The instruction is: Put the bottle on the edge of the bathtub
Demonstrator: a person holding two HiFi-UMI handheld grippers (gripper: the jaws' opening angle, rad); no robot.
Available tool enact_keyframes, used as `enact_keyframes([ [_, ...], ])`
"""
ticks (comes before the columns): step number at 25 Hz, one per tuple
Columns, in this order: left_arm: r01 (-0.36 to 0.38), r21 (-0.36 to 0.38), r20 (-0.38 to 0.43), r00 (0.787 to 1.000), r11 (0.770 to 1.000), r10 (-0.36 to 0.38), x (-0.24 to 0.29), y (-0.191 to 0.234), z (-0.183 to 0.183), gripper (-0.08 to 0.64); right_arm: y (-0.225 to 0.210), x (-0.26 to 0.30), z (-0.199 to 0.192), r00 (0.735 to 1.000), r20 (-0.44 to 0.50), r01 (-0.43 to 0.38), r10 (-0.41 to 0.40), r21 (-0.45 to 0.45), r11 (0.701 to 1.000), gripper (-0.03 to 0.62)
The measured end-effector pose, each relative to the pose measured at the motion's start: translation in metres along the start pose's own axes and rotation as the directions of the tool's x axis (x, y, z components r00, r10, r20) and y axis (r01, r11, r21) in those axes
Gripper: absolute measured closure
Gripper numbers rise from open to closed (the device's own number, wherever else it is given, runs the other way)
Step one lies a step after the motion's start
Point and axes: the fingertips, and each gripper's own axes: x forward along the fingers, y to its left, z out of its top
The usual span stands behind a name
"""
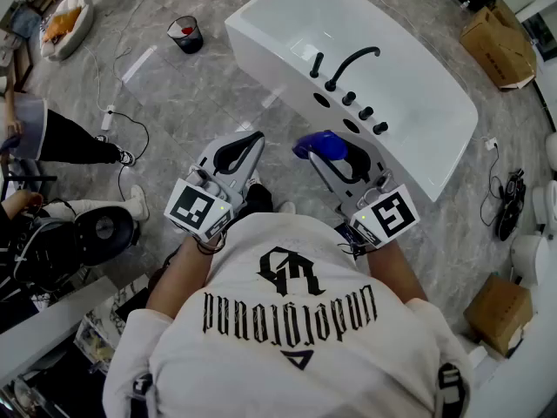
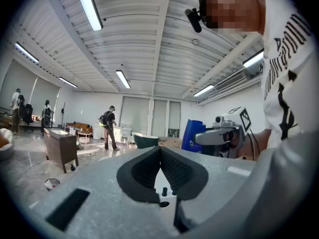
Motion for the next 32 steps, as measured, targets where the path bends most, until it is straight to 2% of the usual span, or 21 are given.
enact_keyframes([
  [17, -0.020, -0.037, -0.007, 1.000, 0.999, 0.020, 0.009, 0.051, -0.013, 0.545, -0.023, 0.042, -0.010, 1.000, -0.015, -0.003, 0.004, 0.030, 1.000, 0.436],
  [22, -0.023, -0.037, -0.010, 1.000, 0.999, 0.022, 0.008, 0.085, -0.020, 0.545, -0.033, 0.075, -0.017, 1.000, -0.025, -0.006, 0.006, 0.026, 1.000, 0.434],
  [26, -0.032, -0.049, -0.015, 0.999, 0.998, 0.031, 0.011, 0.108, -0.010, 0.545, -0.045, 0.095, -0.006, 1.000, -0.021, -0.006, 0.006, 0.032, 0.999, 0.435],
  [32, -0.003, -0.047, -0.031, 1.000, 0.999, 0.002, 0.015, 0.164, 0.001, 0.545, -0.066, 0.149, 0.006, 0.999, -0.032, 0.020, -0.019, 0.028, 0.999, 0.434],
])
